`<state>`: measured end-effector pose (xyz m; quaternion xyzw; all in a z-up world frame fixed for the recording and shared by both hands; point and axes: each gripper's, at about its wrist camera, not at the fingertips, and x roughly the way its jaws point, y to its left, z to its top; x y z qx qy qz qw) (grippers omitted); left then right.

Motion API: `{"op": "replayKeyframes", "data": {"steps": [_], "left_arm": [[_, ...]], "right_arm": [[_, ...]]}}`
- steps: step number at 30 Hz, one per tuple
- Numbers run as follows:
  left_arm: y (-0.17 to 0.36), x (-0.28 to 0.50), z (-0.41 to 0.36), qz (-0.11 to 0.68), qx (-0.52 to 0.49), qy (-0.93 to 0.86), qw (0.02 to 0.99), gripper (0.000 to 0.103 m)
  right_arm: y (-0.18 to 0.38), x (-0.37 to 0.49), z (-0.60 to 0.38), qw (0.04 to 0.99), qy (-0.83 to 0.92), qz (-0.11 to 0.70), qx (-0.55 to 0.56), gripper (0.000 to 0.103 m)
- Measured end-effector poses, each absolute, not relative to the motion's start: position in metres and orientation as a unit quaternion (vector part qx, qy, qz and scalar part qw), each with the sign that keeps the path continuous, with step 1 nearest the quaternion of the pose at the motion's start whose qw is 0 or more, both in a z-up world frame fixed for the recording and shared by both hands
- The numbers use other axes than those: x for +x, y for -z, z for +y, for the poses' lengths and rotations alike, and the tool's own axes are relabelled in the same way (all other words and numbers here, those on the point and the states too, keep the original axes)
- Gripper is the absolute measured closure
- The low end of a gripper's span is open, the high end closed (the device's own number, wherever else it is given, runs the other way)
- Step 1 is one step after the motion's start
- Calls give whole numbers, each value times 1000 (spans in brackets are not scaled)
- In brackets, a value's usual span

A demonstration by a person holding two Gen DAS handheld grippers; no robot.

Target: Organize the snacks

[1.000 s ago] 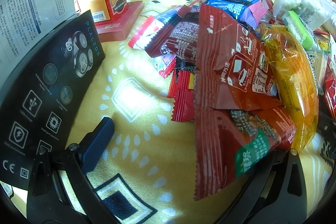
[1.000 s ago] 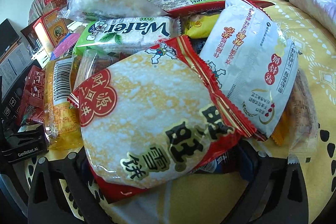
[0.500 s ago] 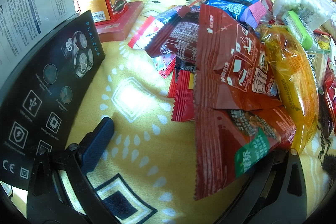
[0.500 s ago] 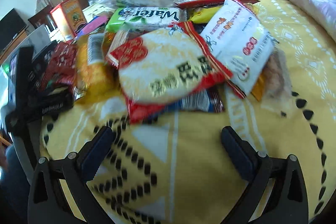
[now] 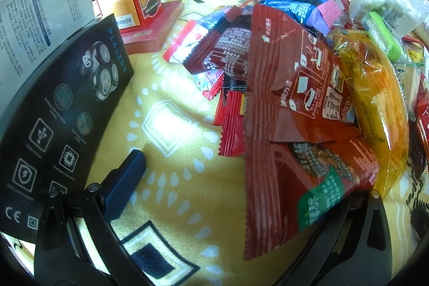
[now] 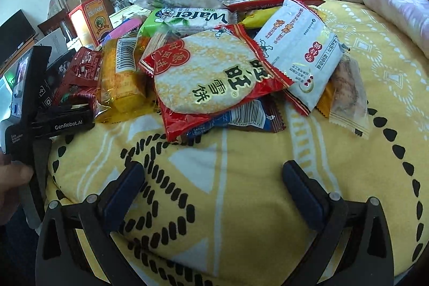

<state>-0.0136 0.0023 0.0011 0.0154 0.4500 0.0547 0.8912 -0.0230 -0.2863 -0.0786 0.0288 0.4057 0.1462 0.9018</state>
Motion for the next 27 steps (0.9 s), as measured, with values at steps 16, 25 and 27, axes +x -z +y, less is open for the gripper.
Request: {"op": "replayKeyframes", "data": {"steps": [16, 25, 27], "left_arm": [[-71, -91, 7, 399, -48, 132, 906, 17], [-58, -28, 7, 462, -64, 119, 877, 11], [-51, -28, 9, 494, -112, 157, 848, 29]], "right_arm": [[78, -22, -289, 902, -138, 406, 48, 0], [78, -21, -291, 902, -141, 406, 49, 0], [77, -21, -292, 899, -144, 410, 50, 0]]}}
